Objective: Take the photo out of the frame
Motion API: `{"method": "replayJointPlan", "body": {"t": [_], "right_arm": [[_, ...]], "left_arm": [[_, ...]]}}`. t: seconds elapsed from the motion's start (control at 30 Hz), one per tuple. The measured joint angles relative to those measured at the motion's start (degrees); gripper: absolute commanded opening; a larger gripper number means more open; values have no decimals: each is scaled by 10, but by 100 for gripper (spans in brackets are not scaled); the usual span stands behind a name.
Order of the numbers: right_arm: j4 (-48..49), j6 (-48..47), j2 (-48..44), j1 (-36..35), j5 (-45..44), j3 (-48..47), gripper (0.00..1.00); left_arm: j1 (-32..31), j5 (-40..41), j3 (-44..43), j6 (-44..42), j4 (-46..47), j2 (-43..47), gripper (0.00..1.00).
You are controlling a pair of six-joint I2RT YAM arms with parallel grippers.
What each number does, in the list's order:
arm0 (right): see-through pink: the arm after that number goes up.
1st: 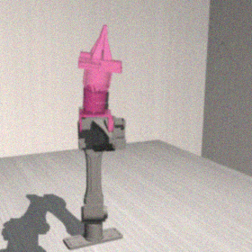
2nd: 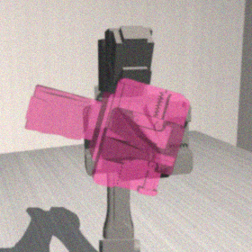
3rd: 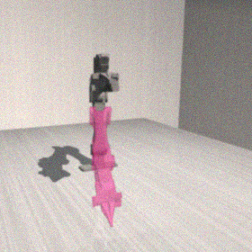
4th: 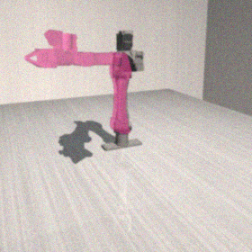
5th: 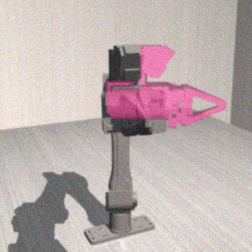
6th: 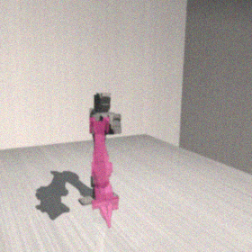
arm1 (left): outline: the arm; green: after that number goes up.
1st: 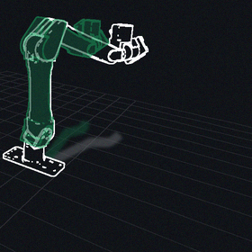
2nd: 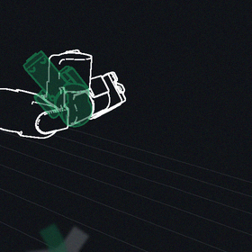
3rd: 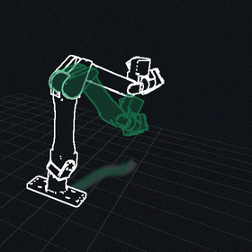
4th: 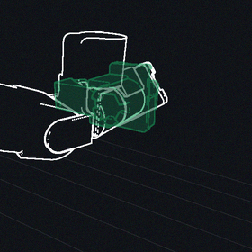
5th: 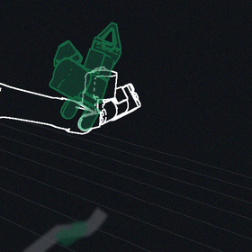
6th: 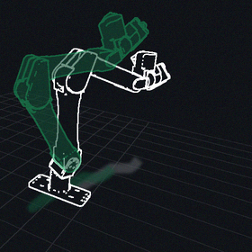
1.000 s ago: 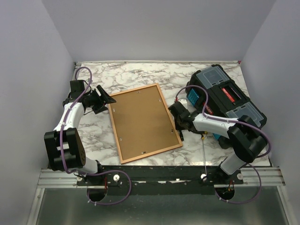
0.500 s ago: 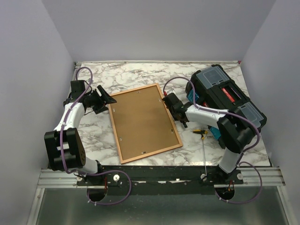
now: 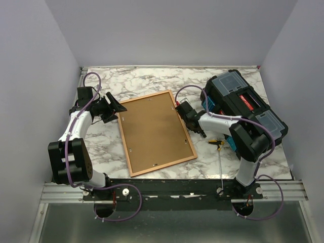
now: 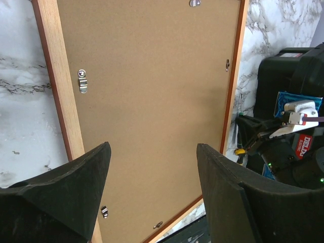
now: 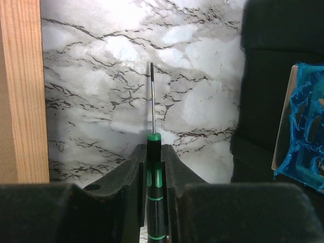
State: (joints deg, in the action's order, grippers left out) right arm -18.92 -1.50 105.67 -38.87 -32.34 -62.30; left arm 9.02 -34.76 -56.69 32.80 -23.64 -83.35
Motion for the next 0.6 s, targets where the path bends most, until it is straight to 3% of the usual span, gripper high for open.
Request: {"method": "replayJointPlan", "body": {"t": [0.2,0.6], "right_arm": [[-2,6,0,0,-6,-2,38],[-31,41,-14,-1,-19,-8,46]], "left_arm": [[0,-1,0,0,0,2,71],[0,-3,0,0,1,5,71]]}}
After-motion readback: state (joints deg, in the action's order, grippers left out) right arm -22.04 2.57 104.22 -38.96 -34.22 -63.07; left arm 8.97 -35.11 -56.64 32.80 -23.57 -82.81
